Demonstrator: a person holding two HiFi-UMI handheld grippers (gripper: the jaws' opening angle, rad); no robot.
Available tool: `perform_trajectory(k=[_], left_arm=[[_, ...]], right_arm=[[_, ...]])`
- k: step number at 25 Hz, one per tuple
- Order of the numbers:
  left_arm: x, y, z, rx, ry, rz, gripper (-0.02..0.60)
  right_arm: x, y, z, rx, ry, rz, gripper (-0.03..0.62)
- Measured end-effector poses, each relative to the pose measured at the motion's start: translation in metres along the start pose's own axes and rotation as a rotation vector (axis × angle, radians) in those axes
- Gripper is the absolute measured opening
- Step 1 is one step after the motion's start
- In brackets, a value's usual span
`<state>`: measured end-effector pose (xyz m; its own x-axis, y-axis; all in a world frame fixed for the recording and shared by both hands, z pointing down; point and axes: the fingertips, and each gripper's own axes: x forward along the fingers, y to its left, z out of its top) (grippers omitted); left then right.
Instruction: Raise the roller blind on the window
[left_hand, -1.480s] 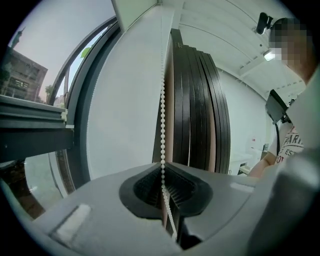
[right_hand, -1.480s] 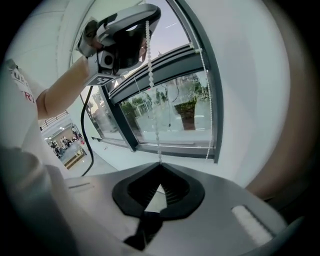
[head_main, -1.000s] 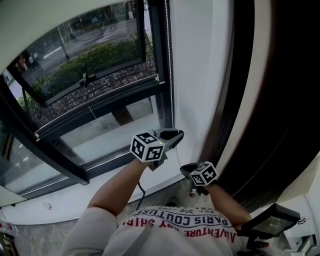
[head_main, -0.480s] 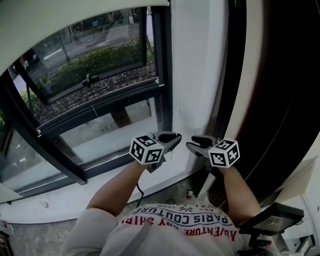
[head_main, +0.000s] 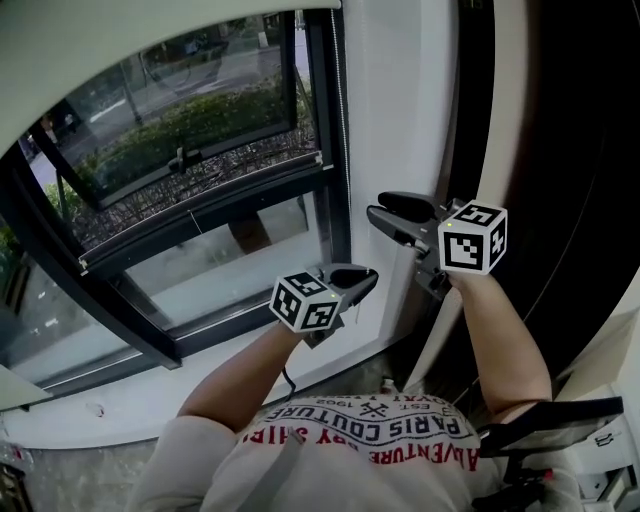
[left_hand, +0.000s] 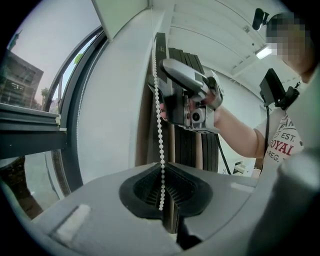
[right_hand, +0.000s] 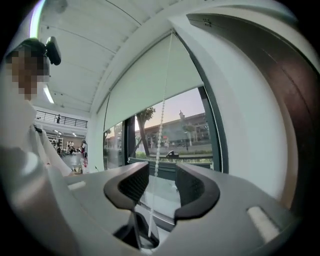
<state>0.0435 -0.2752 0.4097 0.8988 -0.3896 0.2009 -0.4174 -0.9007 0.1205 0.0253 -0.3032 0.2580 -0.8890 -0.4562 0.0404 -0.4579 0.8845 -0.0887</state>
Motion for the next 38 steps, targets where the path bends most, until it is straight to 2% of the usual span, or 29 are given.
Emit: perform_trajectory(k=[5, 11, 21, 24, 28, 33, 38], left_arm=[[0.007, -0.005, 0.0, 0.016, 0.025, -0.033, 0.015], [0.011, 0.003, 0.0, 0.018, 0.027, -0.042, 0.014], [0.026, 0.026, -0.004, 0.029, 0.018, -0.026, 0.014], [0.032, 0.031, -0.016, 0.037, 0.048, -0.025, 0.014], [0.042, 0.04, -0.05, 0.001, 0.111, -0.031, 0.014], [0.048, 0.049, -0.083, -0.023, 0.136, -0.013, 0.014], [0.052, 0.054, -0.112, 0.043, 0.184, 0.022, 0.014]], right_arm=[[0.015, -0.003, 0.028, -0.02, -0.031, 0.024, 0.132], [0.023, -0.006, 0.035, -0.055, 0.001, 0.031, 0.031], [0.027, -0.027, 0.028, -0.083, -0.015, -0.014, 0.015], [0.029, -0.033, 0.015, -0.086, 0.006, -0.02, 0.015], [0.033, -0.045, -0.021, -0.061, 0.046, -0.045, 0.015], [0.036, -0.049, -0.054, -0.059, 0.056, -0.086, 0.015], [0.034, -0.054, -0.085, -0.116, 0.092, -0.148, 0.014]])
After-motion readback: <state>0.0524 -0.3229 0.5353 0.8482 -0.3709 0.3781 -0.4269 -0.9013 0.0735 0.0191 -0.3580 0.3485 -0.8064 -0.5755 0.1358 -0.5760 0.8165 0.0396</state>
